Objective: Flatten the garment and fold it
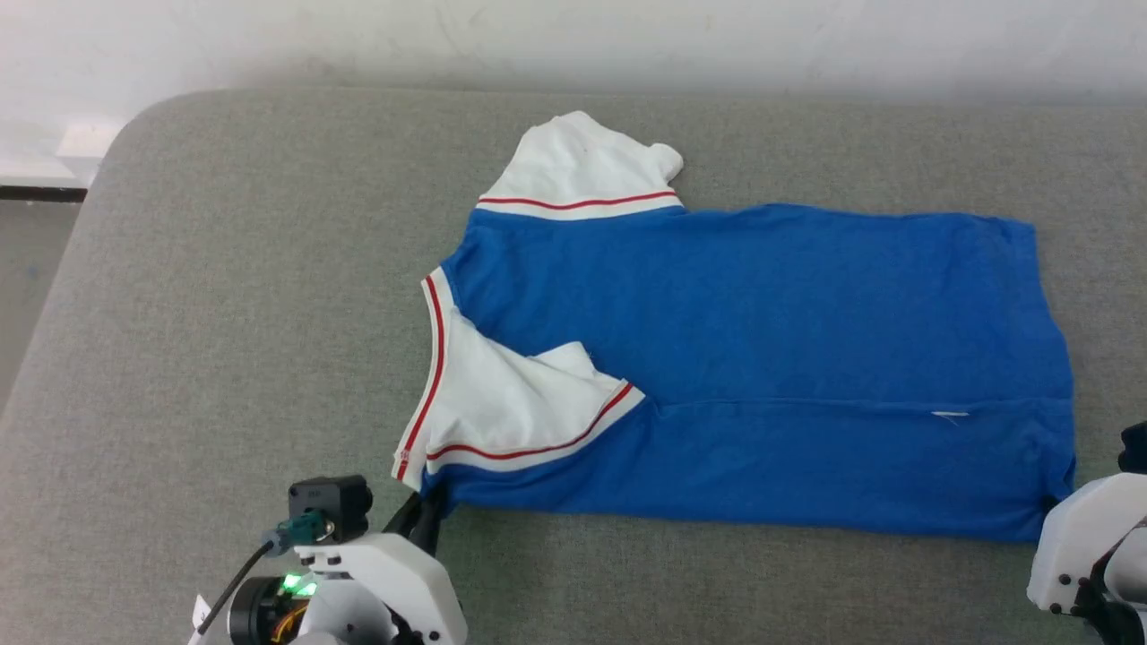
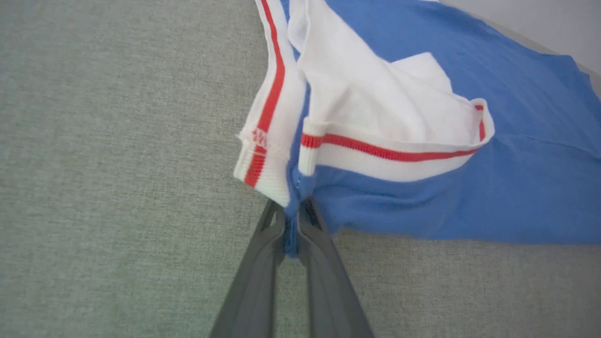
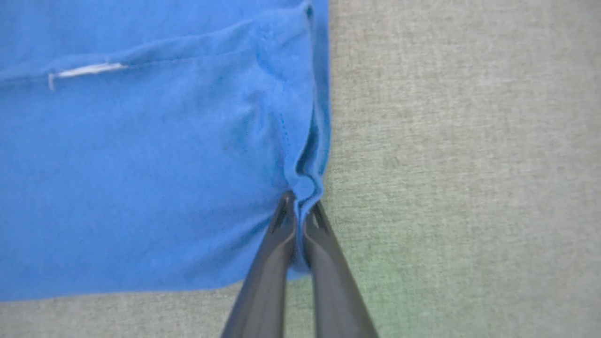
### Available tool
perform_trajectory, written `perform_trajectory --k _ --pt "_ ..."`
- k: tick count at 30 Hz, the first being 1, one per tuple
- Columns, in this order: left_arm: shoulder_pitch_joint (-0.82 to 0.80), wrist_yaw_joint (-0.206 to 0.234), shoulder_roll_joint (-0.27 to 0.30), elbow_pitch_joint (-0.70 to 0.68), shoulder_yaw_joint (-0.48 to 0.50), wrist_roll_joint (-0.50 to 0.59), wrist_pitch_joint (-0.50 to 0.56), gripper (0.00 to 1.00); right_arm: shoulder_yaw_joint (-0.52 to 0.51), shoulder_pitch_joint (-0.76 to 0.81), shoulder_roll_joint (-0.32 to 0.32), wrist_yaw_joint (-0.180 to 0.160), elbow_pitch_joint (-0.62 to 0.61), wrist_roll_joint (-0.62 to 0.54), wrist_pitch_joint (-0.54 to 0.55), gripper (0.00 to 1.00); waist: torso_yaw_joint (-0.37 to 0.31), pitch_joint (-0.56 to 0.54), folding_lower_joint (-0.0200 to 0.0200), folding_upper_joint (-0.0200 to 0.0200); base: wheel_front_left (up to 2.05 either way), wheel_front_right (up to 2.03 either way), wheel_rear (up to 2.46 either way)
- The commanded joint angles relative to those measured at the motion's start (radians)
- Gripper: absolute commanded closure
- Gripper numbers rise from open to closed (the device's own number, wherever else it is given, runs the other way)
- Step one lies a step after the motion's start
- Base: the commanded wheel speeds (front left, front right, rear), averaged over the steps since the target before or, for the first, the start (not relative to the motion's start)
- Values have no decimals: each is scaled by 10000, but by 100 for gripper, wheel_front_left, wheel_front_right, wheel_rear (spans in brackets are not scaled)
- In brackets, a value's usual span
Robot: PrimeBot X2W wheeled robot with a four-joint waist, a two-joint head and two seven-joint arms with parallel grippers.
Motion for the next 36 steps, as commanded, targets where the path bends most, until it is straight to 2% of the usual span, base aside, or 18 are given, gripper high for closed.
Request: perform_trajectory --k 1,6,13,17,21,22,23,24,27,30,34,36 --pt "114 15 168 -12 14 -12 32 100 -62 242 19 -25 290 163 157 100 -66 -218 -1 0 0 0 0" --pt "381 -37 441 -10 -2 -87 177 100 -204 431 -194 -25 -131 482 283 100 -162 -614 -1 0 0 0 0" --pt "1128 41 769 -345 -127 -427 725 100 -209 1332 -533 -25 -1261 1051 1189 100 -268 -1050 -1 0 0 0 0" --pt "1468 96 901 -401 -280 -699 1297 100 -347 1798 -502 -25 -1640 1173 1599 100 -258 -1065 -1 0 0 0 0" --pt "1541 43 849 -271 -365 -877 1523 100 -297 1950 -369 -25 -1517 1244 1678 100 -248 -1027 -1 0 0 0 0" --pt "1529 13 828 -218 -389 -887 1530 84 -259 1950 -357 -25 -1442 1231 1629 100 -251 -1022 -1 0 0 0 0" --pt "1491 -29 839 -163 -450 -821 1516 0 -208 1927 -353 -25 -1372 1213 1519 49 -255 -1022 -1 0 0 0 0" --pt "1455 -59 832 -115 -482 -767 1465 0 -163 1887 -350 -25 -1311 1196 1380 0 -257 -1028 -1 0 0 0 0" --pt "1292 -121 734 -94 -343 -561 838 0 60 1717 -369 -25 -1317 1352 800 0 -253 -1090 -1 0 0 0 0" --pt "1001 -204 658 -234 54 -86 -601 0 304 1483 -546 -25 -1633 1405 -236 0 -276 -1168 -1 0 0 0 0" --pt "589 -447 627 -381 346 603 -2327 0 804 1183 -922 -25 -2208 1317 -2335 0 -315 -1259 -1 0 0 0 0" --pt "356 -579 607 -423 425 943 -2773 0 941 1081 -927 -25 -2480 1355 -3434 0 -356 -1272 -1 0 0 0 0"
